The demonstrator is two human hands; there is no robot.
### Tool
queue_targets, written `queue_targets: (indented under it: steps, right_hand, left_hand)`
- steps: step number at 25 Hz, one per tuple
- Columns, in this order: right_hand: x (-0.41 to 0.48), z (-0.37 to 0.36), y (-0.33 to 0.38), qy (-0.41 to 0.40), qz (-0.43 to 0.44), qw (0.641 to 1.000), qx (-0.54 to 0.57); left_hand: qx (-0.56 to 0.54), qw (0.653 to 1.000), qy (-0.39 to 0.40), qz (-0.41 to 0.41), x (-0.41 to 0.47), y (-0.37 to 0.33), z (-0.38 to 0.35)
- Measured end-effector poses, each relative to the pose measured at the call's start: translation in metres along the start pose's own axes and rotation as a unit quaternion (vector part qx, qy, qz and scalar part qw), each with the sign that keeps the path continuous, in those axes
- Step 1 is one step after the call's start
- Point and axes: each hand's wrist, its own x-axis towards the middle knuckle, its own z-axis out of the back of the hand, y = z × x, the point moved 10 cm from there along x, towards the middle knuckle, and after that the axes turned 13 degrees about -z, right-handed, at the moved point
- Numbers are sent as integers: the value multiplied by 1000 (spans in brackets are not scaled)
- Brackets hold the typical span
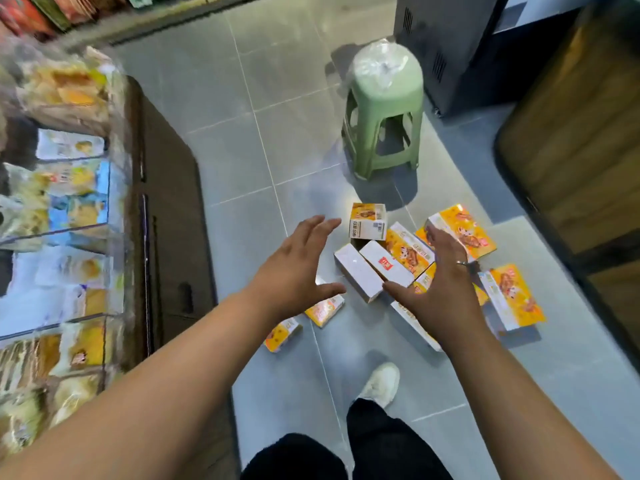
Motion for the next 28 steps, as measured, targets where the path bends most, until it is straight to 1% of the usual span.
queue_targets:
  steps: [3,6,10,13,17,20,22,24,26,28]
  right_hand:
    - [58,-56,-32,-1,-26,999,-28]
    - [109,-118,-80,-7,-61,997,-52]
    - [160,-190,-155,-24,-109,992,-60]
    - [191,-258,-221,-23,-143,986,-79]
    - [219,-348,-307,16,-176,972,-154]
    - [237,-404,-364,58,-200,956,-206]
    - [250,-433,-397,82,-218,942,-244]
    - [259,-450,-421,77,-231,929,-278]
    - [265,-459,-430,51,-222,929,-290]
    - [266,-462,-435,23,-217,938,-271]
  left_hand:
    - [-5,1000,2,23,47,53,-46]
    - [-11,999,9,40,91,117,-102]
    - [-11,999,30,20,142,194,-183]
    - [0,998,60,-4,173,259,-260]
    - [6,996,93,-13,201,341,-357]
    - [21,990,136,-6,217,393,-430]
    - [35,984,177,1,225,421,-479]
    - [36,976,213,10,233,435,-523]
    - [18,977,208,37,241,443,-545]
    - [-5,983,171,64,249,445,-550]
